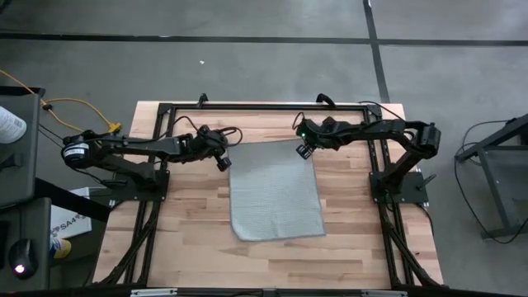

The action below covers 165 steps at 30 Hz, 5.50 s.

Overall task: Fold microfiber towels
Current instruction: Fold the gray towel on the table

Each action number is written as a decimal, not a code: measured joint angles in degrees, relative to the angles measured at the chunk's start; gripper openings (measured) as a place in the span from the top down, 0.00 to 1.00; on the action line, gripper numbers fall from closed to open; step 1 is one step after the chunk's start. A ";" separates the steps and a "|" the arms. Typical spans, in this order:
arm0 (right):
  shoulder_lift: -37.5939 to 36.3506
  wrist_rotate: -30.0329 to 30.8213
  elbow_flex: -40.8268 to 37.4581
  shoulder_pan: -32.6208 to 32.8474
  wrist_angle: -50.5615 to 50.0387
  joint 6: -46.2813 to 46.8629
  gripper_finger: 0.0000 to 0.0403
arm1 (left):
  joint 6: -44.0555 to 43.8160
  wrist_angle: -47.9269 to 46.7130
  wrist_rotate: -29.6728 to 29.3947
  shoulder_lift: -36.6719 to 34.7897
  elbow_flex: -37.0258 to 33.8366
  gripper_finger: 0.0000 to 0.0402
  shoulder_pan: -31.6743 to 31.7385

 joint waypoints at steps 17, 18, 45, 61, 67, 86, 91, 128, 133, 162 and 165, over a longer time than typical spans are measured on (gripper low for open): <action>-4.31 9.43 0.09 8.67 -7.08 8.13 0.99 | 3.39 -1.73 8.79 5.35 3.62 1.00 12.00; -5.17 10.53 0.08 8.51 -7.29 8.14 0.99 | 3.44 -1.26 9.45 5.77 3.61 1.00 12.13; -10.08 15.58 0.02 8.17 -9.91 7.26 0.99 | 4.40 -1.63 11.40 7.30 7.96 1.00 11.96; -18.20 17.08 -0.02 9.81 -9.50 4.43 0.99 | 5.67 -19.70 4.01 6.89 20.82 1.00 7.45; -18.53 13.30 -0.02 11.89 -12.10 5.78 0.99 | 2.10 -23.39 3.99 7.37 20.76 1.00 4.28; -18.51 14.55 -0.02 29.31 -19.97 13.54 0.99 | -10.60 -31.78 -8.55 7.37 20.76 1.00 -15.16; -18.49 14.54 -0.02 32.54 -19.93 14.77 0.99 | -14.37 -33.16 -10.57 7.37 20.73 1.00 -19.51; -18.16 10.91 -6.49 48.85 -15.57 31.99 0.99 | -28.17 -32.74 -7.13 16.78 20.71 1.00 -33.58; -18.16 9.23 -6.49 49.98 -15.06 33.05 0.99 | -29.32 -32.45 -7.49 16.76 20.73 1.00 -35.04; -18.10 0.05 -11.47 53.48 -4.98 34.08 0.99 | -30.11 -27.62 -2.99 19.57 20.67 1.00 -39.42; -18.10 -0.57 -11.47 53.61 -3.89 34.07 0.99 | -30.14 -27.68 -2.73 19.89 20.76 1.00 -39.58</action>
